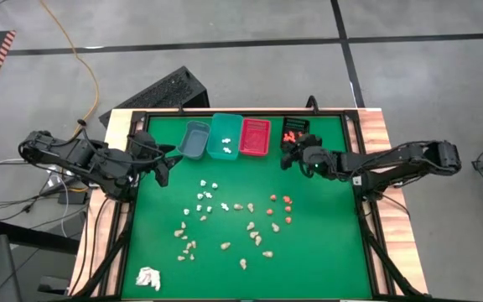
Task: Sort Halloween decoration
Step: Put the orange skeleton toy into the black bin
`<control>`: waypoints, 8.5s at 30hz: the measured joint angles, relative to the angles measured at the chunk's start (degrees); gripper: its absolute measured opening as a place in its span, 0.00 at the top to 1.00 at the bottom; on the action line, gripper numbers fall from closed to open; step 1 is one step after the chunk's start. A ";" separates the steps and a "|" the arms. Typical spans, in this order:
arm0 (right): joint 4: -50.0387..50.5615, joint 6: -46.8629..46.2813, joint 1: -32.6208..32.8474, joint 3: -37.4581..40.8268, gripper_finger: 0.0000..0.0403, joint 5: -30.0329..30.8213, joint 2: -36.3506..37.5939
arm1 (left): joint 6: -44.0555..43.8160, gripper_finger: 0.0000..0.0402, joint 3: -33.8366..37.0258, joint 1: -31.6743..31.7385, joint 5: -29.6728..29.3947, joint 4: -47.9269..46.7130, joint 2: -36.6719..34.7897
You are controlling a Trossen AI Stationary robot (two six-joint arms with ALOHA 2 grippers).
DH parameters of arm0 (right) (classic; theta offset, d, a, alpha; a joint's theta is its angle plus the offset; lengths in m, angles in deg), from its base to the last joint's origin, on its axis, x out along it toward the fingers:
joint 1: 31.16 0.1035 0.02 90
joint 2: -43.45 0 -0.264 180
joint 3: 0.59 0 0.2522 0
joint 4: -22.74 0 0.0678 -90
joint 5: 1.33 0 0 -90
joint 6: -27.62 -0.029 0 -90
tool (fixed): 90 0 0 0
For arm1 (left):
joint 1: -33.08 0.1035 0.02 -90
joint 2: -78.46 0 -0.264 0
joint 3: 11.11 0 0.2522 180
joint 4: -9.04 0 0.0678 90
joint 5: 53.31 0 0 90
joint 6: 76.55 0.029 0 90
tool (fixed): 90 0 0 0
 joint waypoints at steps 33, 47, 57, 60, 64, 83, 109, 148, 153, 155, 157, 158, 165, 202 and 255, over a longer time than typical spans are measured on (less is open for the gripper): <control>13.57 -8.59 -13.90 0.00 0.97 -11.26 -9.03 | -0.04 0.48 0.00 0.01 -1.49 0.02 -0.02; 10.32 -6.43 -13.88 -0.02 0.66 -12.90 -6.02 | -0.04 0.48 0.01 0.01 -1.48 0.02 -0.01; 8.16 7.66 -11.03 -0.02 0.61 -18.21 2.48 | 0.12 0.48 0.00 0.01 -1.47 -0.05 0.00; 6.88 15.30 -7.61 -0.02 0.61 -26.18 5.33 | 0.57 0.48 0.01 0.00 -1.47 -0.07 -0.02; 7.03 17.15 -1.31 -0.04 0.61 -31.99 6.02 | 0.64 0.48 0.00 0.00 -1.45 -0.08 -0.01; -0.01 13.50 18.12 -0.02 0.64 -27.42 -10.71 | 0.06 0.48 0.00 0.01 -1.33 -1.30 -0.01; -3.53 7.66 17.57 -0.07 0.72 -24.64 -21.96 | -0.06 0.48 0.01 0.02 -1.22 -2.62 0.00; 14.38 -4.55 -6.27 -4.52 0.98 -6.38 -1.06 | -0.04 0.48 -0.01 0.02 -3.06 -2.56 -0.01; 19.29 -9.26 -11.25 -4.52 0.97 -7.53 -3.33 | -0.04 0.48 0.01 0.02 -3.15 -2.54 0.00; 20.40 -9.17 -12.83 -4.50 0.95 -9.51 -4.23 | -0.07 0.48 0.01 0.02 -3.15 -2.53 0.00; 21.02 -8.20 -13.99 -4.50 0.91 -10.86 -5.10 | -0.07 0.48 0.00 0.01 -3.17 -2.49 0.00; 21.45 -8.13 -14.41 -4.50 0.89 -11.22 -5.44 | -0.07 0.48 0.01 0.02 -3.15 -2.49 0.00; 20.97 -4.93 -16.37 -4.48 0.72 -12.41 -5.86 | -0.07 0.48 0.01 0.00 -3.18 -2.49 0.00; 27.16 -2.62 26.38 -7.69 0.58 -16.41 -14.58 | 0.00 0.48 0.01 0.00 -2.71 -2.58 0.00; 27.72 -6.27 -0.52 -7.61 0.97 -9.44 -1.17 | 0.23 0.48 0.01 0.02 -2.74 -2.56 0.00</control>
